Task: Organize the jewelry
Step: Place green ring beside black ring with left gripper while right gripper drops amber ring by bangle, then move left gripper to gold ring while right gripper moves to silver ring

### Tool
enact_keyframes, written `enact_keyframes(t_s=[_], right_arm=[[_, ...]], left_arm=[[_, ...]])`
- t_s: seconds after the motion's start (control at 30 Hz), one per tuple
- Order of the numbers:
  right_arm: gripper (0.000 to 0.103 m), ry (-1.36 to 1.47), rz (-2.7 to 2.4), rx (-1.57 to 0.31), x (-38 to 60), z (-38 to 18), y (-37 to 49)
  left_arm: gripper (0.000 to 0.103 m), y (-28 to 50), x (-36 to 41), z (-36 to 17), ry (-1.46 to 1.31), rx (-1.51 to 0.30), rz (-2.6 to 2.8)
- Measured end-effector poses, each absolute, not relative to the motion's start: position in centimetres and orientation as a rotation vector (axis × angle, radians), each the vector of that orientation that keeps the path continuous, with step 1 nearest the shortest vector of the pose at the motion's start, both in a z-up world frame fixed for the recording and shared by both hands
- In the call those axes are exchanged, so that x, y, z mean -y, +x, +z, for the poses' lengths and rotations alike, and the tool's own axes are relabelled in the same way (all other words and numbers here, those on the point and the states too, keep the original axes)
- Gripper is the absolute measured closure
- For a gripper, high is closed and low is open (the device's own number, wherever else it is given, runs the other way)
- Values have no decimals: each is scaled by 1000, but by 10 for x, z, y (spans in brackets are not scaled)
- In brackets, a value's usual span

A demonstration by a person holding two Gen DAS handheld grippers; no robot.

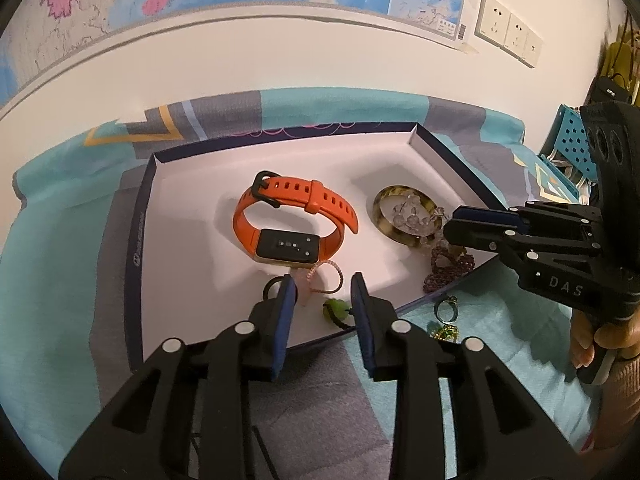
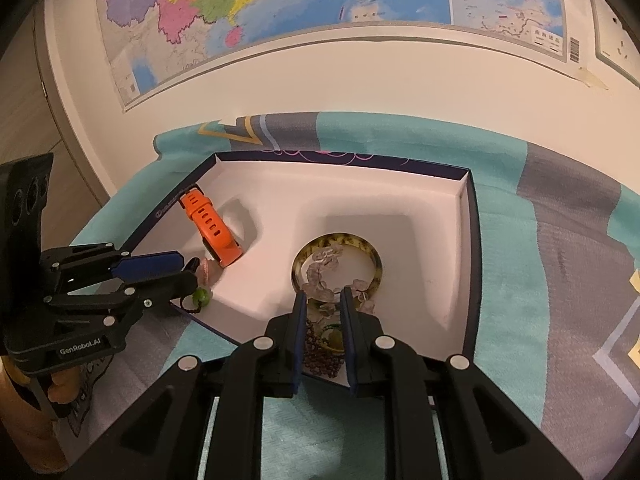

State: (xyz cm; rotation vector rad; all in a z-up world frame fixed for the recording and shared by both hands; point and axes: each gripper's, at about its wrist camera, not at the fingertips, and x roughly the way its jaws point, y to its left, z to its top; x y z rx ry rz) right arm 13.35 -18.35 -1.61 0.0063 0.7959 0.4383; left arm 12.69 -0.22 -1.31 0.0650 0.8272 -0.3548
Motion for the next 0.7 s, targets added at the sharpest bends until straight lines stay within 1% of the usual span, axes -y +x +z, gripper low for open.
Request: enact_keyframes(t_s=[0.07,0.13,0.2,0.33,0.4,0.7], right_arm=[[87,8,442,-787,184,-13,130],[86,8,446,-778,185,-10,127],[82,7,451,-771,184,-8,123],[81,-5,466,-757,183,-4,112],[76,-4,476,-753,183,-3,105],[76,-19,518,-769,177,-10,82]], left_arm=[[66,123,2,-11,71,-813,-355],[64,120,3,-8,78,-798,-352],[60,115,3,-5,81,-783,-356],[56,105,2,-2,86,-764,-360],[51,101,0,-2,85,-760,-361],[51,88,-6,-4,83,-761,-364]])
